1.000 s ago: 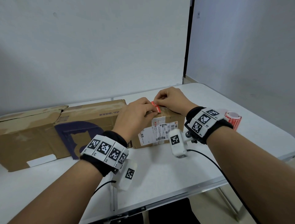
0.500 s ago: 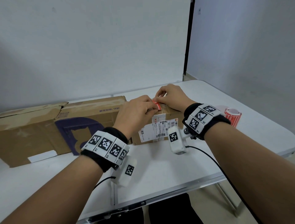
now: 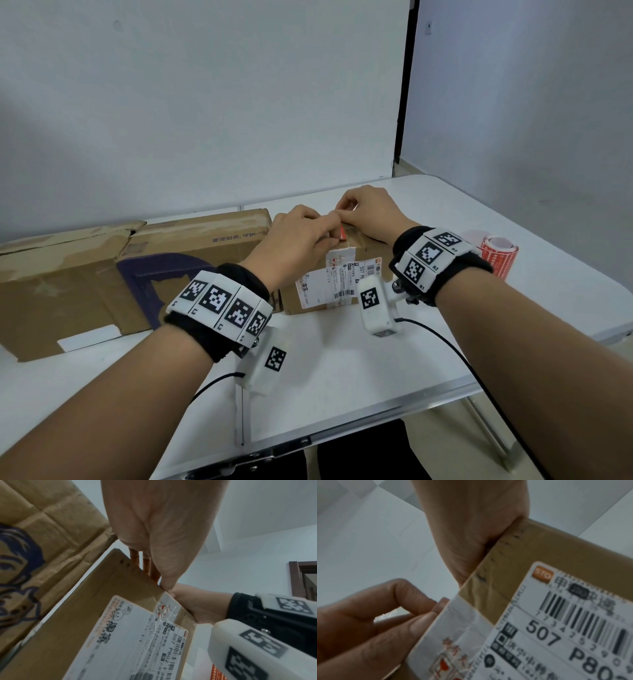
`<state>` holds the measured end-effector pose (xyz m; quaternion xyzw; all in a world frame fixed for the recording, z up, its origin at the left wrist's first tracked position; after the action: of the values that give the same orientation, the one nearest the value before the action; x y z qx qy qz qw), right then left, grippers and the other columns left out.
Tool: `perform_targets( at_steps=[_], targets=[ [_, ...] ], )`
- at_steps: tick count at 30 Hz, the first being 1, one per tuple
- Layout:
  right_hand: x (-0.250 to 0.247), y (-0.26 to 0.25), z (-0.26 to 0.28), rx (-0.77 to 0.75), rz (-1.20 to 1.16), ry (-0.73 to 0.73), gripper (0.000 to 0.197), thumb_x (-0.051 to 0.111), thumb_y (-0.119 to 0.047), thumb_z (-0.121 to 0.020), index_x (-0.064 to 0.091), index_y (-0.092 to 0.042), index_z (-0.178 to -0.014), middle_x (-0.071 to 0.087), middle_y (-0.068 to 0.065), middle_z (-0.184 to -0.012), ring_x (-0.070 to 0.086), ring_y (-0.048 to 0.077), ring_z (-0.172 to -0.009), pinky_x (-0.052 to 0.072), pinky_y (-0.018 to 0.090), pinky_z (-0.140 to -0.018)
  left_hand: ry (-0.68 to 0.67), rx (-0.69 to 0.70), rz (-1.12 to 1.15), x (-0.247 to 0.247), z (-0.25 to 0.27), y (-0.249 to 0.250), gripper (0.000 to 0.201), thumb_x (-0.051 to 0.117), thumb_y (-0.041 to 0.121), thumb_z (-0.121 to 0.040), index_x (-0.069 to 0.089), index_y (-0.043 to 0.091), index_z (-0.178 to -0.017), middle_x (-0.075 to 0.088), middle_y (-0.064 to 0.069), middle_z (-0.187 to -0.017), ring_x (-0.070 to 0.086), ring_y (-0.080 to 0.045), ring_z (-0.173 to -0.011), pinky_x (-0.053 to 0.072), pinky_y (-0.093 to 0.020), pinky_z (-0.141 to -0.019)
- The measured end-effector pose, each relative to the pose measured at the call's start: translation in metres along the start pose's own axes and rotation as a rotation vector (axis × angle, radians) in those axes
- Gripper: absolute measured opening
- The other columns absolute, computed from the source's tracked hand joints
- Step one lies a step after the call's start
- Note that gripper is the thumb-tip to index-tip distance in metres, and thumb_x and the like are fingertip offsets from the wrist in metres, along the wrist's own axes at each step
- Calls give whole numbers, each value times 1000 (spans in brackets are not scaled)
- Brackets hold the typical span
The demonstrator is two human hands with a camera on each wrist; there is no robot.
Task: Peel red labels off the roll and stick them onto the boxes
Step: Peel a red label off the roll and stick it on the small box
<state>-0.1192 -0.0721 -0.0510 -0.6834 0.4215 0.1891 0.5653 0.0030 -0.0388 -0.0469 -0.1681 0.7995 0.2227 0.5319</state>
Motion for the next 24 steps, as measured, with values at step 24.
perform_targets(
  at_steps=[24],
  targets=[
    [-2,4,1,55,-24,-52,33,64,-43,-85,72,-12,-93,69,-2,-90,59,12,-85,39,15,-63,148,137,44,-13,12,12,15,62,30,-91,70,18,-95,69,6,-92,55,-2,-86,33,-2,-68]
  ],
)
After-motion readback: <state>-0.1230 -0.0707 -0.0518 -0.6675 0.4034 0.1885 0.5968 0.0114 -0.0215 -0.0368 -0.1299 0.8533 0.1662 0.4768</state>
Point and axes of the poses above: each hand's wrist, its own z-axis away from the middle knuckle, its own x-axis out of the palm, y = z × x, the point moved 10 cm from there along -z, towards the middle knuckle
